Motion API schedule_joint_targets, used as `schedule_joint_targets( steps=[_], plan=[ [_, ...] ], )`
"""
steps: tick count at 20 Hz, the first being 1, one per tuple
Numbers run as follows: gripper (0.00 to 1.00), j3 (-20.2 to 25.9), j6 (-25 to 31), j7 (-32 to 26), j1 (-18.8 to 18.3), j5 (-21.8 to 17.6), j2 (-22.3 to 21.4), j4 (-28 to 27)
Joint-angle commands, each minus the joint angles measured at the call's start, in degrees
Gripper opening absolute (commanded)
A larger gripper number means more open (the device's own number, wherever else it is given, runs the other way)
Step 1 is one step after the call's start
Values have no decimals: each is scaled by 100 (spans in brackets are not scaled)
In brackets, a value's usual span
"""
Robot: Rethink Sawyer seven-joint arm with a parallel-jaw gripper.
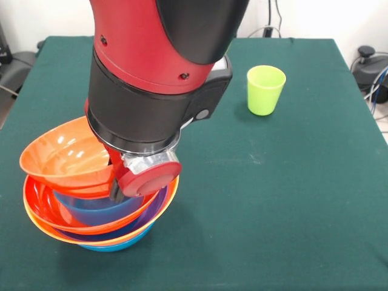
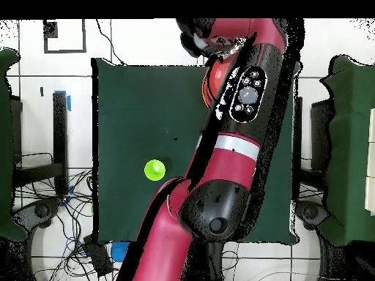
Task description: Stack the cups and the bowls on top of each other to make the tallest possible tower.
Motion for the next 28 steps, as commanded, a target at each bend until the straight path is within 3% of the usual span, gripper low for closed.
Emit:
schedule_joint_targets(
  steps=[1,5,6,13,21,28],
  plan=[
    [0,-475,-445,-1751,-121,255,-8,-86],
    [0,-617,-494,-1930,-145,321,-23,-91],
    [100,-709,-503,-1955,-148,393,-29,-78],
    [100,-1007,-350,-1766,-130,451,-73,-24],
    [100,-1503,-142,-1785,-237,1049,-67,-24],
    [100,-1294,-98,-1661,-124,1017,-221,73]
  ],
)
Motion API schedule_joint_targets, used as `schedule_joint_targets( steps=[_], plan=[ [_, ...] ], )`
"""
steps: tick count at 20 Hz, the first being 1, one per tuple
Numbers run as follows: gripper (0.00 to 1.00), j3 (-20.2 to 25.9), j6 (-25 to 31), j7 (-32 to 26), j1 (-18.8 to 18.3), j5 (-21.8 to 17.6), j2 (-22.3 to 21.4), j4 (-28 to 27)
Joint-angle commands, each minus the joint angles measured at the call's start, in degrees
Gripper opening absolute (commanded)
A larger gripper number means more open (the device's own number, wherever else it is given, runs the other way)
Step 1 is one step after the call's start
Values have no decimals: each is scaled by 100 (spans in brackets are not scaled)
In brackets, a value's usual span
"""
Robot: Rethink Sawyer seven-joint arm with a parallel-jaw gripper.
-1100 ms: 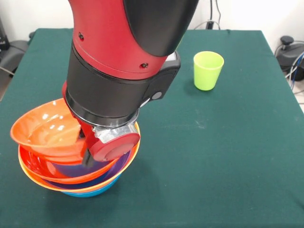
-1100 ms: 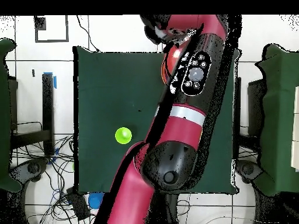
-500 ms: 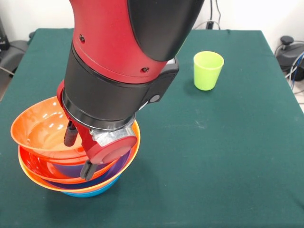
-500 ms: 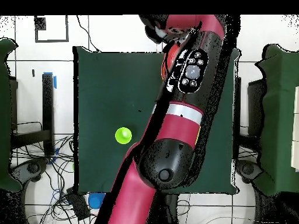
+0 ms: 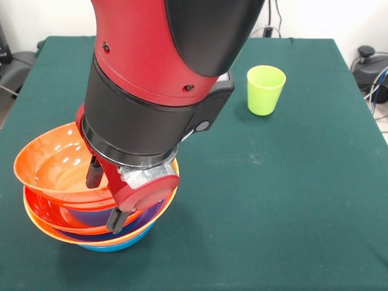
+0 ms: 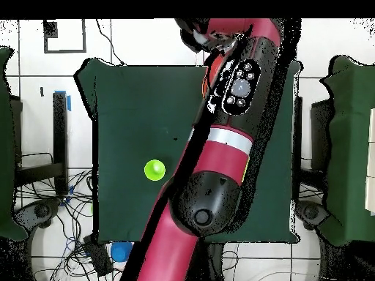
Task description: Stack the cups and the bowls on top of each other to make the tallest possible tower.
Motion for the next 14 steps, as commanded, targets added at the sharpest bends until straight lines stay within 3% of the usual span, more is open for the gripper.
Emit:
schedule_joint_targets(
  steps=[1,6,14],
  plan=[
    [100,-64,260,-1385,39,64,-244,88],
    [100,-27,311,-1407,39,158,-290,81],
    [100,378,514,-1398,175,-115,-489,184]
  ],
)
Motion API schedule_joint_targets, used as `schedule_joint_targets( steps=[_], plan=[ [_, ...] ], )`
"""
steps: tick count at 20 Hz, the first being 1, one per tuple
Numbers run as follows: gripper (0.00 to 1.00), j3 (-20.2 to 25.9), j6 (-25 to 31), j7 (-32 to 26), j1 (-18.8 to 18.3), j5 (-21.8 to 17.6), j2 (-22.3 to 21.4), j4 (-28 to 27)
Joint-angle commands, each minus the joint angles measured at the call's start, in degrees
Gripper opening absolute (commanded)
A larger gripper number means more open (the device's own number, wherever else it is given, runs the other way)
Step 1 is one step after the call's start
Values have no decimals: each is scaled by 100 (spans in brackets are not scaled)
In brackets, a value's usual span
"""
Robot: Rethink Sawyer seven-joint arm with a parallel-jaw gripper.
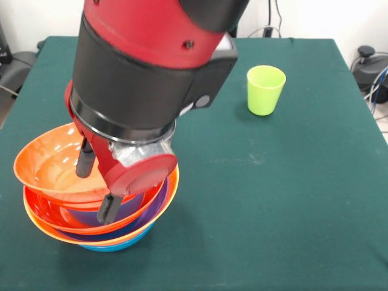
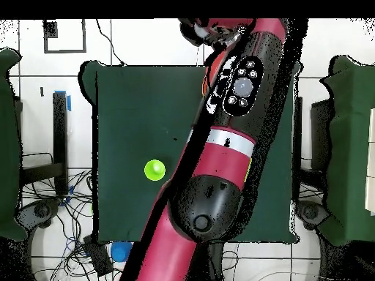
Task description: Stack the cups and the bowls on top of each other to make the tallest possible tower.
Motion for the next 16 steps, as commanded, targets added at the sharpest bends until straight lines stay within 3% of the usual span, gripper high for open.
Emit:
schedule_joint_targets(
  steps=[1,8,13,16],
  plan=[
    [100,482,538,-1392,203,-187,-286,214],
    [100,1589,811,-1303,717,-1004,-673,900],
    [100,2695,506,-1544,1619,-1969,-1429,2934],
    [100,2982,351,-1625,1921,-2307,-1784,3876]
  ],
)
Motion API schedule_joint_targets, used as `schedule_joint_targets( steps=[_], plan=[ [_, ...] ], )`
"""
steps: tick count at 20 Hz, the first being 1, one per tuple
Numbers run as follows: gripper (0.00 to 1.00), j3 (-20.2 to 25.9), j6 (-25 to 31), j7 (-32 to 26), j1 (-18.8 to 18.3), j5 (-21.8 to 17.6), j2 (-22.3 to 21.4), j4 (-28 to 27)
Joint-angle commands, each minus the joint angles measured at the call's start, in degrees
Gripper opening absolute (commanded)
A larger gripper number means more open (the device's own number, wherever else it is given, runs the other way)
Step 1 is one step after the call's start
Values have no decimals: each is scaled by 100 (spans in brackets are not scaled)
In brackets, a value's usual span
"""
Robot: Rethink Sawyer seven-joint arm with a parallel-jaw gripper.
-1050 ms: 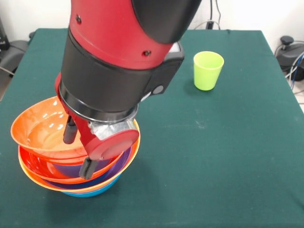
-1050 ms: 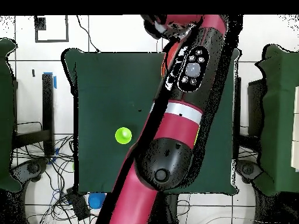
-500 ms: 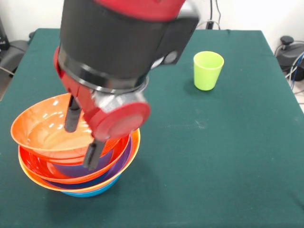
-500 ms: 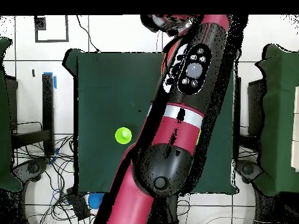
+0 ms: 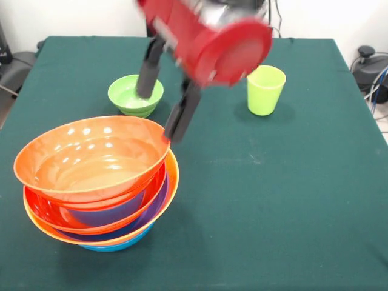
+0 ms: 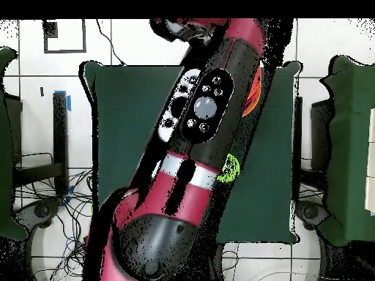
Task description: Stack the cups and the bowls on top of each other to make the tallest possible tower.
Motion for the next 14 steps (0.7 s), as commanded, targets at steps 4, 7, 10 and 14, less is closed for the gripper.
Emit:
schedule_joint_targets(
  steps=[4,7,10,14],
  plan=[
    [100,1695,26,-1731,830,-1346,-1180,3195],
    [100,1962,-305,-1760,922,-1541,-1412,3778],
    [100,2211,-682,-1751,977,-1707,-1610,4282],
    [100,2509,-1152,-1733,983,-1933,-1787,4735]
  ],
)
